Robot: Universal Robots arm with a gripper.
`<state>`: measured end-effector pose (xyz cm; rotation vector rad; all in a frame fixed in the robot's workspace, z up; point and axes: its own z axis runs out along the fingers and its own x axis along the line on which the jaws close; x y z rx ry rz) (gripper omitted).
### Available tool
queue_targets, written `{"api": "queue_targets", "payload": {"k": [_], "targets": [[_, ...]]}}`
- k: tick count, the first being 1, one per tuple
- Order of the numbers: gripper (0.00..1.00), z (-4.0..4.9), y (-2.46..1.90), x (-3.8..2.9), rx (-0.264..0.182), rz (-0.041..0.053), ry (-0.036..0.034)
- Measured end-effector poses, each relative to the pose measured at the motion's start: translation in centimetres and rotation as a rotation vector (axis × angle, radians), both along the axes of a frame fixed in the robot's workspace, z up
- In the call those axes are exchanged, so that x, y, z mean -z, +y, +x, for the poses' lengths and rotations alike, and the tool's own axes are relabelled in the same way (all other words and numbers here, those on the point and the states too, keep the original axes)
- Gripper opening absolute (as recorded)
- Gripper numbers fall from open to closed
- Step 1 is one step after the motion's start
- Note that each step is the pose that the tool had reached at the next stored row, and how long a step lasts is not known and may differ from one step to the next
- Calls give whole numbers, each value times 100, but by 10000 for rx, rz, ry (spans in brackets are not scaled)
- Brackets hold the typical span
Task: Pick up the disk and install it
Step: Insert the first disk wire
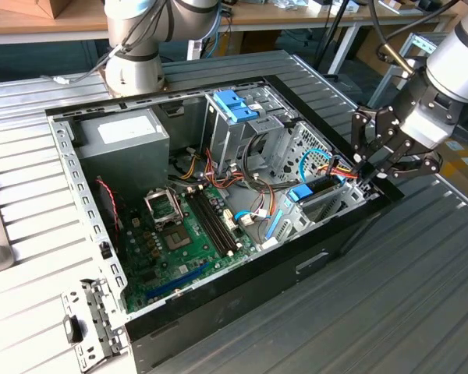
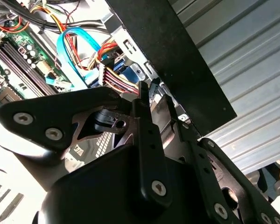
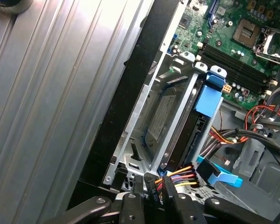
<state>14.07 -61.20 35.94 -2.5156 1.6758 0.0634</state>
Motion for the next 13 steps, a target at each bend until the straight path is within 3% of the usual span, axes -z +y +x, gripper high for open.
{"api": "queue_targets", "payload": {"k": [6,13], "targets": [[30,0,0,4,-741,1,-1],[30,0,-1,16,-943,5,-1]]}}
